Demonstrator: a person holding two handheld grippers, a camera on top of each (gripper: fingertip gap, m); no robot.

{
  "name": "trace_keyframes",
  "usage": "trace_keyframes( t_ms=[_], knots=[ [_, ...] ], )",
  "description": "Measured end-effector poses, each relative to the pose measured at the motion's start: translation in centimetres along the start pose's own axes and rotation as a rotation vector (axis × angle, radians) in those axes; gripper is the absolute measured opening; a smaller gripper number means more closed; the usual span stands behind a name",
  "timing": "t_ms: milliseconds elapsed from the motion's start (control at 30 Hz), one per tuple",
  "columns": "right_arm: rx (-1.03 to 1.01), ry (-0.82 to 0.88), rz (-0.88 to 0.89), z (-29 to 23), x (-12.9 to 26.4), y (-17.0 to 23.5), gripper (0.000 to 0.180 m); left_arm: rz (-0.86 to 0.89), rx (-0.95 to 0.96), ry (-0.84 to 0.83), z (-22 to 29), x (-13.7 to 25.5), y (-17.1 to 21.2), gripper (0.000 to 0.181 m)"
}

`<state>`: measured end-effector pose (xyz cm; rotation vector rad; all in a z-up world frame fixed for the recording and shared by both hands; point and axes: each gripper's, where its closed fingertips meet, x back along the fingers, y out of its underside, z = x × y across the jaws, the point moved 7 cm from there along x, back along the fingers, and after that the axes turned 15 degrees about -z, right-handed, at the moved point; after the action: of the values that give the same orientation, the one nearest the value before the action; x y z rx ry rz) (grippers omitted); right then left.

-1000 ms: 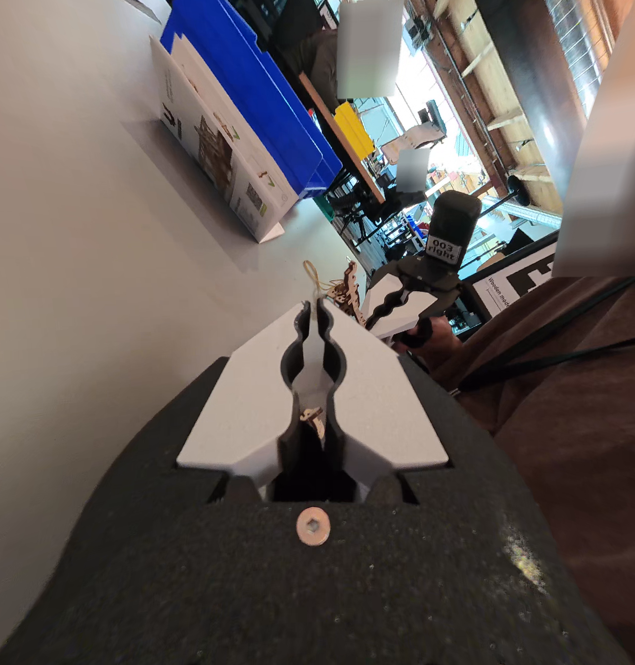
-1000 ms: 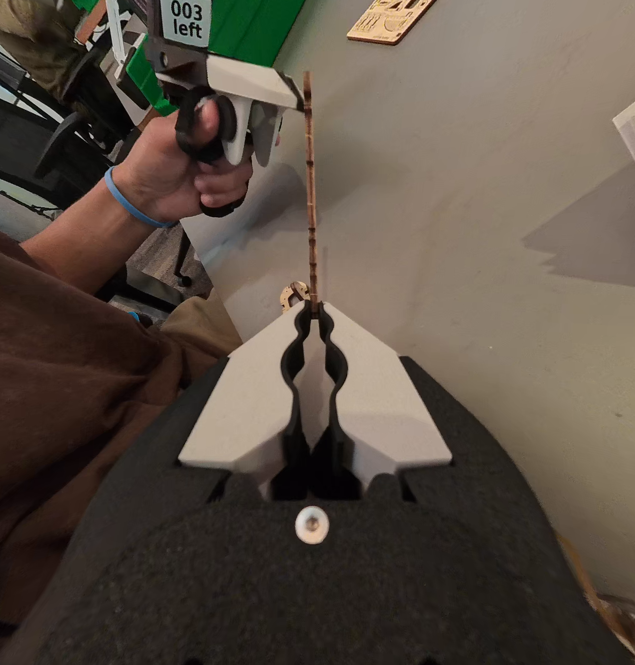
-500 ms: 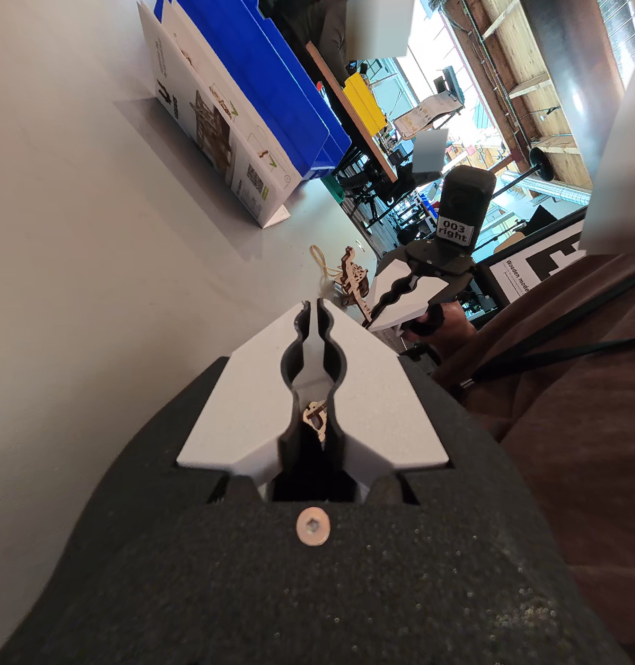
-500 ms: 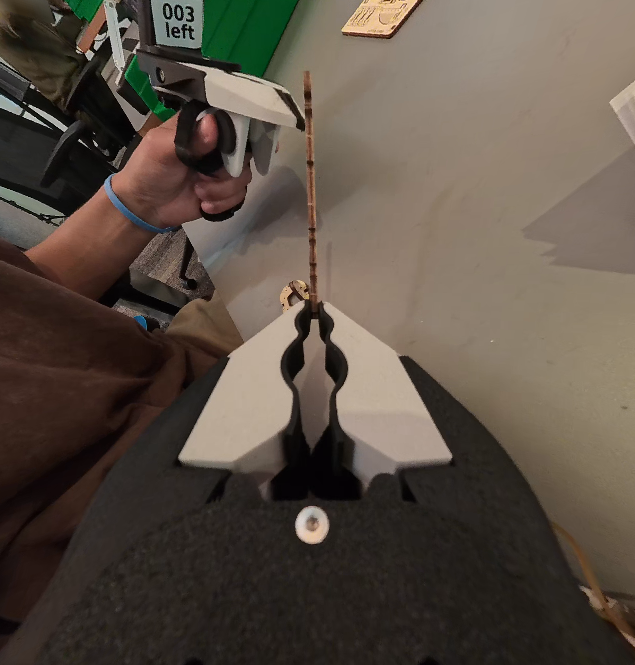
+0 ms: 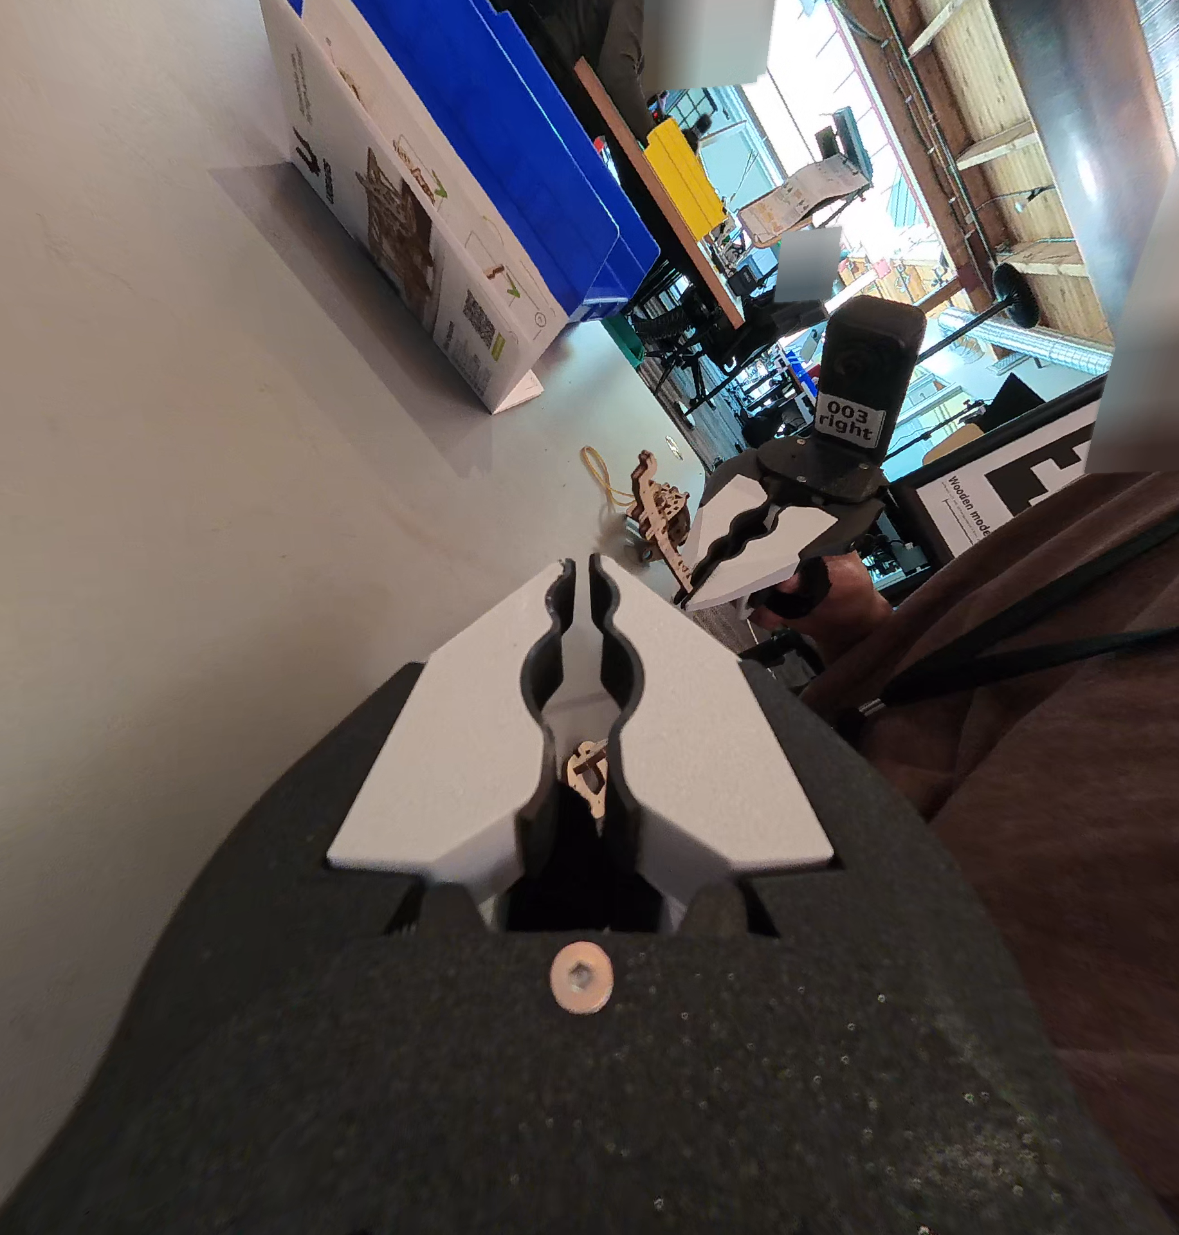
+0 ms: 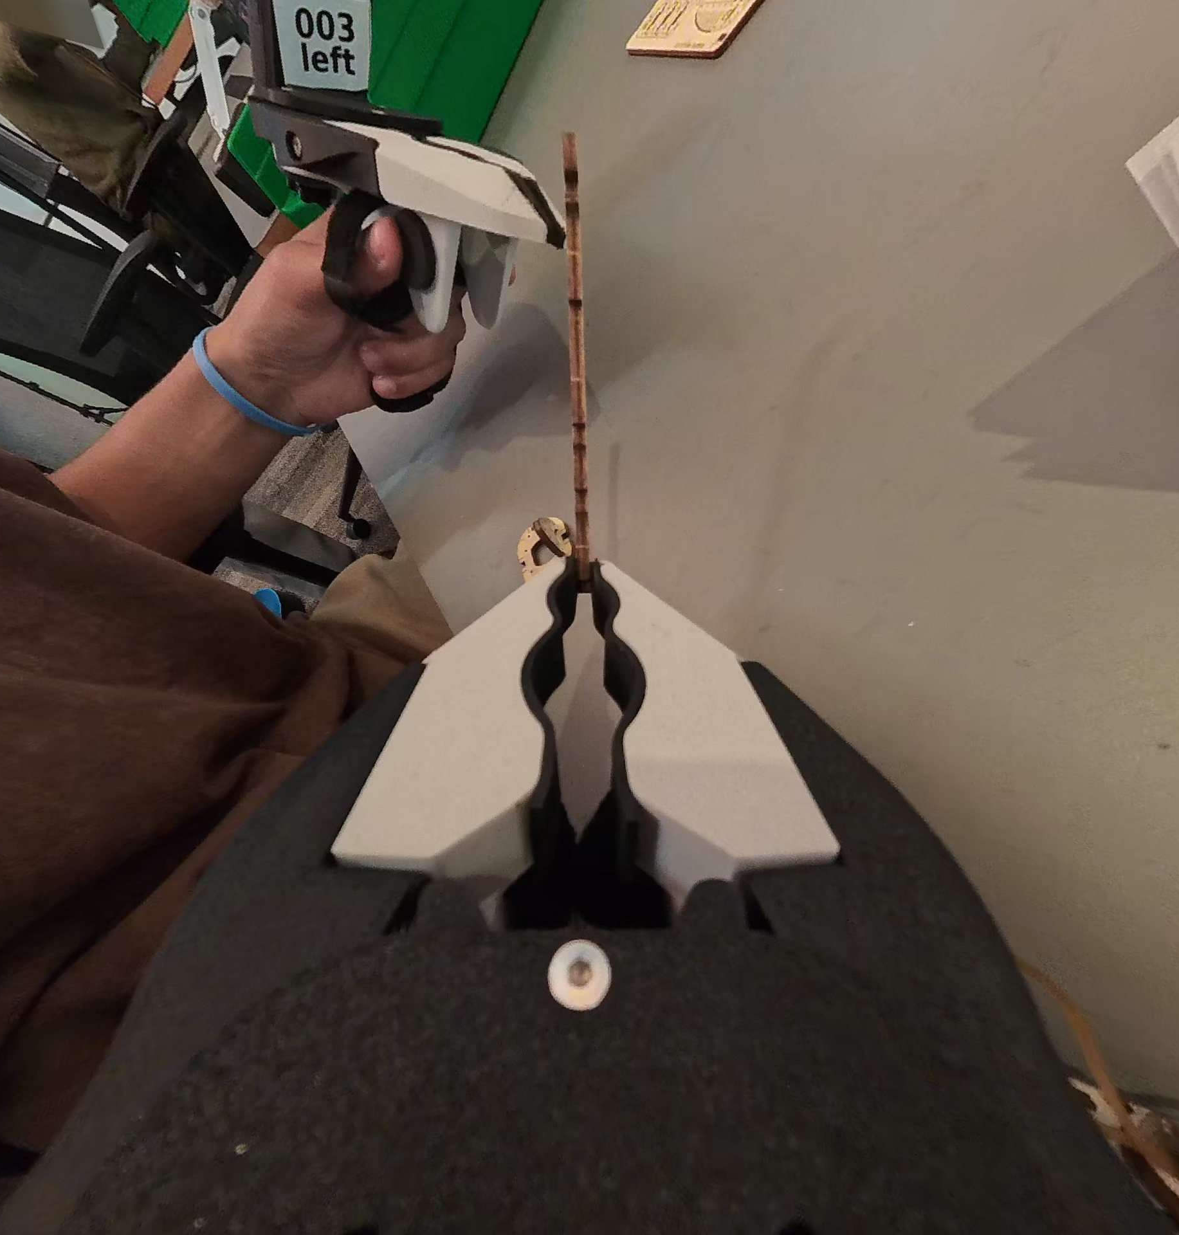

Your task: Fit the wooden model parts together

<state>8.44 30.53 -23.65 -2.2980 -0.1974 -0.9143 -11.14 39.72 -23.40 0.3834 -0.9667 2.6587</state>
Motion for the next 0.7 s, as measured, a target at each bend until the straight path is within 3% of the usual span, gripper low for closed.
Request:
trace_keyframes(
  t_ms=[433, 700],
  knots=[
    [-0.025, 0.036, -0.013, 0.8, 0.2, 0.2, 0.003, -0.048, -0.022, -0.039, 0.3, -0.3, 0.2, 0.002],
    [0.011, 0.188, -0.118, 1.7, -0.5, 0.9, 0.003, -0.409, -0.234, -0.287, 2.3, -1.6, 4.0, 0.006]
  ],
)
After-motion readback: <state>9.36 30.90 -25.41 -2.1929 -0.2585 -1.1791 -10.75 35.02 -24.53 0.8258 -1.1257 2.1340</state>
